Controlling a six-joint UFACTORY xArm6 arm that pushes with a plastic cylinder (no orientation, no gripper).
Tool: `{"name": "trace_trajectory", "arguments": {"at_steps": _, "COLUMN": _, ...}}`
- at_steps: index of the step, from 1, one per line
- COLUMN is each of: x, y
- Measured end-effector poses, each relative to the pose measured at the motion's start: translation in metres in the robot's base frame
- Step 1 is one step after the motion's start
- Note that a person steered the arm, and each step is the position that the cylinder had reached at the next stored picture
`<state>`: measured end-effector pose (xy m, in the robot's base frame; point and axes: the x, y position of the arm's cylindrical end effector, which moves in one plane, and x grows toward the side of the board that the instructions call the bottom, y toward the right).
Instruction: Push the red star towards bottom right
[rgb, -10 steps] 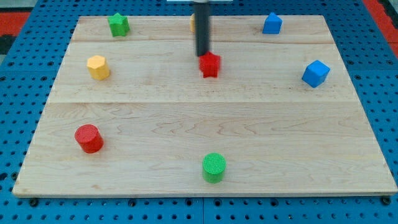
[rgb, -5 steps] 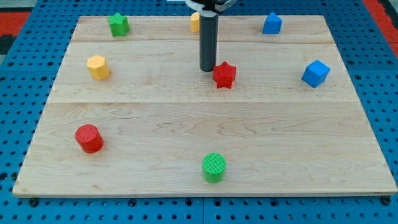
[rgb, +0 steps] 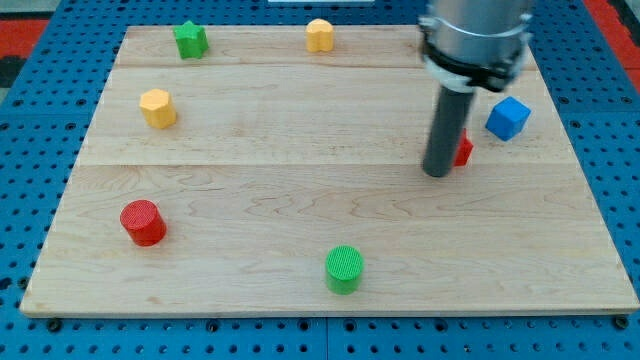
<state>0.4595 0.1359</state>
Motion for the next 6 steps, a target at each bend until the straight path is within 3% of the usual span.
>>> {"name": "trace_trajectory", "arguments": {"at_steps": 1, "x": -0.029, "y": -0.093}}
{"name": "trace_trajectory", "arguments": {"at_steps": 2, "x": -0.066, "y": -0.07}}
{"name": "trace_trajectory", "arguments": {"at_steps": 3, "x": -0.064, "y": -0.023}}
{"name": "trace_trajectory", "arguments": {"at_steps": 5, "x": 0.03, "y": 0.05}}
{"name": "trace_trajectory", "arguments": {"at_steps": 6, "x": 0.035, "y": 0.049}}
